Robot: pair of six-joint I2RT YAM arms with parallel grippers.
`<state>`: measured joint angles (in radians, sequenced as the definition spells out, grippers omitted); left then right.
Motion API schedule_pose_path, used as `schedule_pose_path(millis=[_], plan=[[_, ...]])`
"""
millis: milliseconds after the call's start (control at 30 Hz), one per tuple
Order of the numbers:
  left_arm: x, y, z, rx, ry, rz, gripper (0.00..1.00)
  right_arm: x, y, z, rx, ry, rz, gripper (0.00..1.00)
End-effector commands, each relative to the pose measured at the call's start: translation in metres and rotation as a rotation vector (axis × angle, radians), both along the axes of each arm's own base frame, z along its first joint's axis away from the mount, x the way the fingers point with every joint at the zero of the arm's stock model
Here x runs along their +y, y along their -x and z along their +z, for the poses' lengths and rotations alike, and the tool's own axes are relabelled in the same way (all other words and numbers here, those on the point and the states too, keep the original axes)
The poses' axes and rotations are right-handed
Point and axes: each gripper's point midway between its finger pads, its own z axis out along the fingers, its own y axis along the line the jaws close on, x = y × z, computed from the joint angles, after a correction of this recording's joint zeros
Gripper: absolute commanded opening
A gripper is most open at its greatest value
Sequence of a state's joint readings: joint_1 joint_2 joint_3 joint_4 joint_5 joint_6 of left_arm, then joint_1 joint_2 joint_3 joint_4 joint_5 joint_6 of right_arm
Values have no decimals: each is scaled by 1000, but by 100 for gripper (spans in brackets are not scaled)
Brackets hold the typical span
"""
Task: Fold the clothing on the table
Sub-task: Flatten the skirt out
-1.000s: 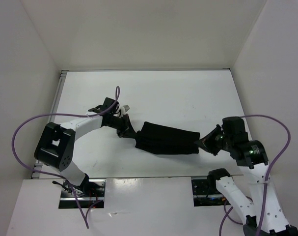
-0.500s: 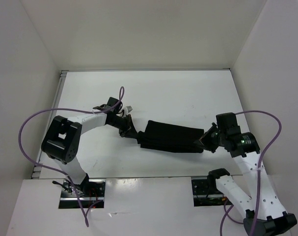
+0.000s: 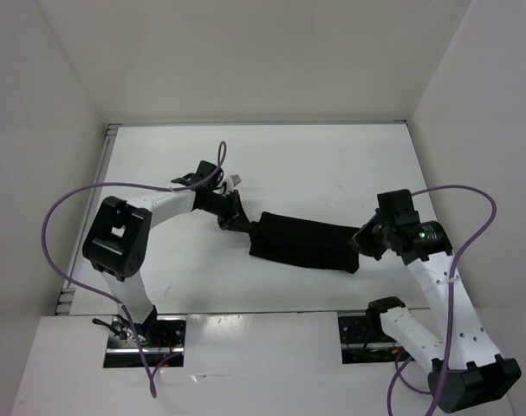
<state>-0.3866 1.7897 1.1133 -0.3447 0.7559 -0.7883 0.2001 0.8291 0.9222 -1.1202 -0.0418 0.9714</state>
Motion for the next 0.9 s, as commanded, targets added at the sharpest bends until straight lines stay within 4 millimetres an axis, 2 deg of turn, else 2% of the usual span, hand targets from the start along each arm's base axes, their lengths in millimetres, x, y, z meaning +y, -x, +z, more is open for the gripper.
schedule_pose_path(millis=[0, 33, 67, 100, 133, 167, 200, 233, 267, 300, 333, 367, 400, 433, 467, 500, 533, 567, 600, 633, 667, 700, 733, 767, 800, 867], plan=[[10, -30, 12, -69, 18, 45, 0, -15, -32, 22, -88, 88, 4, 0], [12, -38, 13, -68, 17, 59, 0, -16, -44, 15, -57, 115, 17, 0], [16, -61, 28, -111, 31, 87, 0, -18, -63, 28, -116, 136, 31, 0], [19, -70, 28, -110, 26, 93, 0, -22, -76, 33, -132, 148, 28, 0], [21, -82, 38, -129, 41, 103, 0, -22, -102, 50, -177, 156, 32, 0], [28, -109, 62, -185, 67, 130, 0, -29, -117, 60, -207, 185, 38, 0], [33, -124, 75, -220, 76, 148, 0, -28, -130, 72, -234, 195, 51, 0], [38, -138, 93, -259, 96, 161, 0, -35, -157, 98, -290, 223, 36, 0], [56, -157, 103, -273, 93, 206, 0, -40, -170, 111, -320, 256, 49, 0], [65, -181, 149, -387, 117, 228, 0, -45, -182, 125, -349, 269, 46, 0], [73, -190, 170, -428, 141, 233, 0, -46, -206, 156, -418, 287, 38, 0], [93, -202, 188, -463, 139, 275, 0, -49, -213, 170, -440, 318, 47, 0], [103, -209, 204, -500, 151, 286, 0, -49, -222, 187, -481, 326, 49, 0], [111, -215, 237, -586, 168, 292, 0, -51, -231, 214, -539, 338, 38, 0], [125, -216, 252, -619, 164, 318, 0, -51, -233, 224, -556, 345, 41, 0], [131, -214, 262, -656, 159, 319, 0, -51, -234, 244, -607, 351, 39, 0], [137, -210, 275, -697, 147, 331, 0, -48, -235, 243, -600, 338, 55, 0], [143, -207, 263, -661, 138, 345, 0, -46, -235, 243, -601, 329, 64, 0], [143, -204, 254, -652, 132, 342, 0, -43, -235, 223, -561, 319, 83, 0], [142, -197, 257, -677, 135, 340, 0, -35, -234, 211, -542, 302, 111, 0], [143, -190, 212, -567, 116, 360, 0, -22, -230, 205, -555, 268, 154, 0], [148, -185, 191, -530, 97, 380, 0, -14, -225, 157, -452, 241, 183, 0], [149, -176, 181, -529, 88, 388, 0, -6, -219, 136, -415, 216, 205, 0], [151, -167, 155, -477, 59, 408, 0, 5, -205, 92, -341, 177, 241, 0], [151, -140, 104, -347, 31, 417, 0, 21, -193, 71, -299, 134, 261, 0], [150, -112, 60, -264, 14, 412, 0, 41, -167, 38, -231, 73, 289, 0]])
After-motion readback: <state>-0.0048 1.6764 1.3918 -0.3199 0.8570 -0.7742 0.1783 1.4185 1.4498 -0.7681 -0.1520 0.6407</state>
